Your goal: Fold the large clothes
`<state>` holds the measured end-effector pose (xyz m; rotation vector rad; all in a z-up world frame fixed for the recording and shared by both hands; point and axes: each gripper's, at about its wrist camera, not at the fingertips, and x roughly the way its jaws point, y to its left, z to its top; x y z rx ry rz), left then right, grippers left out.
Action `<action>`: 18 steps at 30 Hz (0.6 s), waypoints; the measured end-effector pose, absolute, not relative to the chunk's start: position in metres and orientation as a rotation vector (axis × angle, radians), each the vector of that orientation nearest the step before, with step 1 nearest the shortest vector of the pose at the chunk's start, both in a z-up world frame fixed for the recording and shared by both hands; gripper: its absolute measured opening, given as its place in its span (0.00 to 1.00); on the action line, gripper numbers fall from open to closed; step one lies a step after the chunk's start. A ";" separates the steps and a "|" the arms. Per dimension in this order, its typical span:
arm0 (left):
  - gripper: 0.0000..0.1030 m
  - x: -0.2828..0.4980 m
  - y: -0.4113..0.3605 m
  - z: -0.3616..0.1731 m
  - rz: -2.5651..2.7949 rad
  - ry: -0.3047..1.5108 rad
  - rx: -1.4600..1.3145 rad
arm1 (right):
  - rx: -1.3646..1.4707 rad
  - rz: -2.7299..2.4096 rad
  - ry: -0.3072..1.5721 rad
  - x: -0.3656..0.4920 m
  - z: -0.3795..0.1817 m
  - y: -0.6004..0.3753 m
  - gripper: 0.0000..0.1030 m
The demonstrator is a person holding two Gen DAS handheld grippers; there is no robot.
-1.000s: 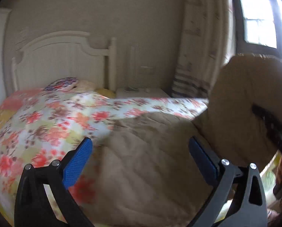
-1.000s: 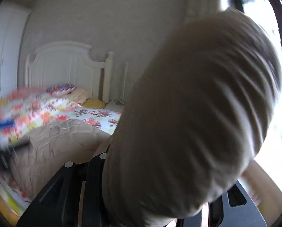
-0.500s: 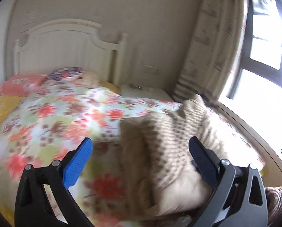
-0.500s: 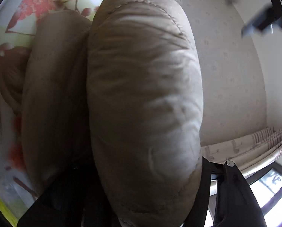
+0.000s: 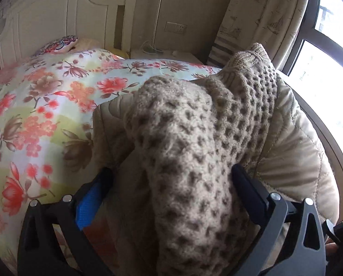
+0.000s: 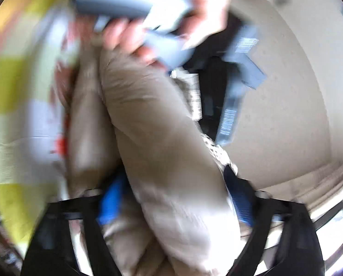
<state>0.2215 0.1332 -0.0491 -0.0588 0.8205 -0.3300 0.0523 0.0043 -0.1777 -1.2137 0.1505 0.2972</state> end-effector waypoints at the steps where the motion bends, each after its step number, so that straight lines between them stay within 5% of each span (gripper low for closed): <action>1: 0.98 0.221 0.134 -0.050 -0.333 0.818 -0.070 | -1.127 0.362 0.178 0.046 -0.163 -0.009 0.87; 3: 0.98 0.222 0.140 -0.053 -0.343 0.815 -0.105 | -0.957 0.427 0.196 0.044 -0.131 -0.039 0.86; 11: 0.98 0.204 0.129 -0.045 -0.272 0.753 -0.073 | -0.418 0.358 0.168 0.137 -0.007 -0.124 0.58; 13: 0.98 0.201 0.125 -0.043 -0.258 0.746 -0.060 | -0.319 0.355 0.233 0.192 0.009 -0.127 0.48; 16: 0.98 0.200 0.125 -0.042 -0.252 0.747 -0.054 | -0.285 0.340 0.366 0.263 0.006 -0.129 0.45; 18: 0.98 0.202 0.126 -0.042 -0.251 0.747 -0.057 | -0.329 0.406 0.646 0.316 -0.030 -0.104 0.46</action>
